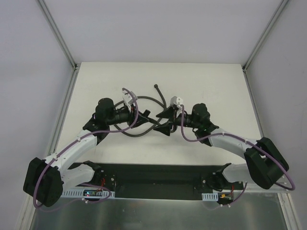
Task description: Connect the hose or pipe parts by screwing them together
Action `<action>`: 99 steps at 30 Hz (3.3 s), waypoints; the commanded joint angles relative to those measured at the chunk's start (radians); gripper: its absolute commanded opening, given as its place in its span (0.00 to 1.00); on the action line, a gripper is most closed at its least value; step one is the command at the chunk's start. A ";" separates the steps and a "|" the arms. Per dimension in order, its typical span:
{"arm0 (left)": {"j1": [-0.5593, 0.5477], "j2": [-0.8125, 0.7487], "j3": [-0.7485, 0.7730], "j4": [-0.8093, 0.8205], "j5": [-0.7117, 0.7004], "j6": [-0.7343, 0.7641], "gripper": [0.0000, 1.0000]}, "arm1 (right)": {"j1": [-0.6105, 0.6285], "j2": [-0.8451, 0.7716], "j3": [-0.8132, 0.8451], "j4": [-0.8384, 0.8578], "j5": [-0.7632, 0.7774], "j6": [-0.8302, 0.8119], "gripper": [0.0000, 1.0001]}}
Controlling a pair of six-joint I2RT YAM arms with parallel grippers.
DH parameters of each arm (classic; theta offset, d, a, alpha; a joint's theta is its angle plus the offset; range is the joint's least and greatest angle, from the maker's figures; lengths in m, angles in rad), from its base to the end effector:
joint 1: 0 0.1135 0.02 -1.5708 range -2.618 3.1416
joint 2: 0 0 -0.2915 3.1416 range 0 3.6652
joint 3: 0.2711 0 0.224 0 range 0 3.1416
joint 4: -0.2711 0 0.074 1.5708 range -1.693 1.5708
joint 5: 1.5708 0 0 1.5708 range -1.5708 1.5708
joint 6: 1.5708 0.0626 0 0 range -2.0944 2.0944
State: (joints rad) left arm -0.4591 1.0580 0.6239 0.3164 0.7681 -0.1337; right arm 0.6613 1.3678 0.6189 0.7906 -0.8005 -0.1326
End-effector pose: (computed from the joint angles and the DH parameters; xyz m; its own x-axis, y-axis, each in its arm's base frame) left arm 0.1746 -0.1348 0.3172 -0.2293 0.0064 -0.9733 0.9148 0.3429 -0.2132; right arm 0.1915 0.2060 0.3009 0.1640 0.0109 -0.9864 -0.9805 0.1116 -0.1617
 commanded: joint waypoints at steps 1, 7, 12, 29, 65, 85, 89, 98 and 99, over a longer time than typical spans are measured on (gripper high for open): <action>-0.004 -0.058 0.048 -0.080 -0.332 -0.226 0.00 | 0.007 -0.150 -0.085 0.047 0.257 -0.188 0.79; -0.004 -0.084 0.145 -0.229 -0.426 -0.539 0.00 | 0.194 -0.280 -0.133 -0.022 0.653 -0.626 0.94; -0.004 -0.079 0.203 -0.345 -0.451 -0.824 0.00 | 0.348 -0.245 -0.154 0.148 0.907 -0.864 0.93; 0.002 -0.070 0.212 -0.419 -0.268 -1.178 0.00 | 0.462 -0.078 -0.079 0.251 0.963 -1.024 0.56; 0.025 -0.016 0.151 -0.188 0.065 0.003 0.00 | 0.083 -0.119 0.091 -0.160 0.088 -0.274 0.01; 0.011 -0.213 -0.130 0.210 -0.182 0.330 0.00 | -0.029 -0.004 0.104 0.026 -0.122 0.071 0.18; 0.011 -0.245 -0.110 0.136 -0.259 0.189 0.00 | -0.019 -0.070 0.036 0.029 0.099 -0.050 0.61; 0.013 -0.256 0.077 -0.246 -0.454 -0.344 0.00 | 0.159 -0.265 -0.130 0.122 0.552 -0.603 0.86; 0.013 -0.256 0.085 -0.276 -0.432 -0.431 0.00 | 0.205 -0.271 -0.128 0.118 0.611 -0.652 0.88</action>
State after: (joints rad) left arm -0.4561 0.8162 0.6056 0.1455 0.3969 -0.2600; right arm 0.7689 1.1530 0.5018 0.8143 -0.4423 -0.4603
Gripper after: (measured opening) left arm 0.264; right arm 0.854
